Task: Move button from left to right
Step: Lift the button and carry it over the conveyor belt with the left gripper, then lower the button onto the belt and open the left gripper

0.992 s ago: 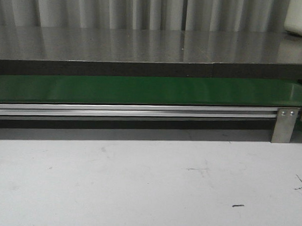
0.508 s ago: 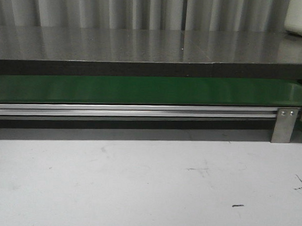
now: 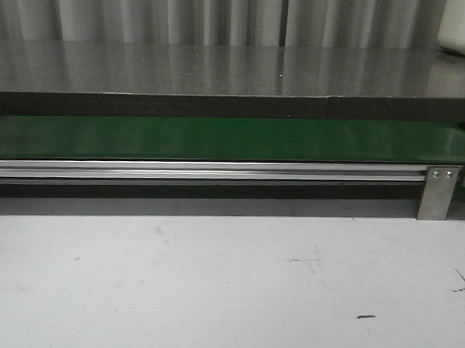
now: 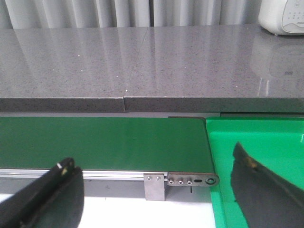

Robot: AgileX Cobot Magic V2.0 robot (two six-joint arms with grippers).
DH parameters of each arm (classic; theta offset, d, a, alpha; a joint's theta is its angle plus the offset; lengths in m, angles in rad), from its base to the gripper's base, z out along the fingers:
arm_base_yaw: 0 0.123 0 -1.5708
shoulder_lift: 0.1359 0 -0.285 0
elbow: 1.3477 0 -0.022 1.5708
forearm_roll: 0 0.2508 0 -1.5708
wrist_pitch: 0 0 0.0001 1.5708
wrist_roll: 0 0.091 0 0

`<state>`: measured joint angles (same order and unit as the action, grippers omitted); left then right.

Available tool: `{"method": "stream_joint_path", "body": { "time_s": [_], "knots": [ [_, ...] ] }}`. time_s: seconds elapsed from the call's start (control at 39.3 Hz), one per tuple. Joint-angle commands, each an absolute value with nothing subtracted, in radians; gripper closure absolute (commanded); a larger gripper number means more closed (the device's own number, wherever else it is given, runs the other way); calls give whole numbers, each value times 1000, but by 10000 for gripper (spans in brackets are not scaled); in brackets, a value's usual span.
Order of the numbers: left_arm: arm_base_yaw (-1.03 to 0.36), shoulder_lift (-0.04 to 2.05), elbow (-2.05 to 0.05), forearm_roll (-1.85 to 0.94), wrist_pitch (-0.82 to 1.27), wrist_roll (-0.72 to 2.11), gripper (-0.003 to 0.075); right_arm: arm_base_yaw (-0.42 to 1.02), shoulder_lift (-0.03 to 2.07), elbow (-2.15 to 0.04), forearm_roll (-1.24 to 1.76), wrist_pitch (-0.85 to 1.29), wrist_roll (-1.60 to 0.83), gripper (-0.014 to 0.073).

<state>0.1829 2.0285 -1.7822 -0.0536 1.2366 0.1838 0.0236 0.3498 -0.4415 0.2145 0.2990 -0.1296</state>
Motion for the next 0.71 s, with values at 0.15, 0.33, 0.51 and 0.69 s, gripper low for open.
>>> {"method": "stream_joint_path", "body": {
  "time_s": [0.15,0.33,0.51,0.69],
  "knots": [
    [171,1974,-1807,-99,1245,175,178,19,362,-479,208,220,-142,-51],
    [151,1963,-1880,-97,1284,175,174,19,362,-479,208,220,-142,-51],
    [104,1915,-1964,-97,1284,175,255,19,362,-479,208,220,-142,-51],
    [65,1877,-1962,-97,1284,175,655,19,362,-479,208,220,-142,-51]
  ]
}}
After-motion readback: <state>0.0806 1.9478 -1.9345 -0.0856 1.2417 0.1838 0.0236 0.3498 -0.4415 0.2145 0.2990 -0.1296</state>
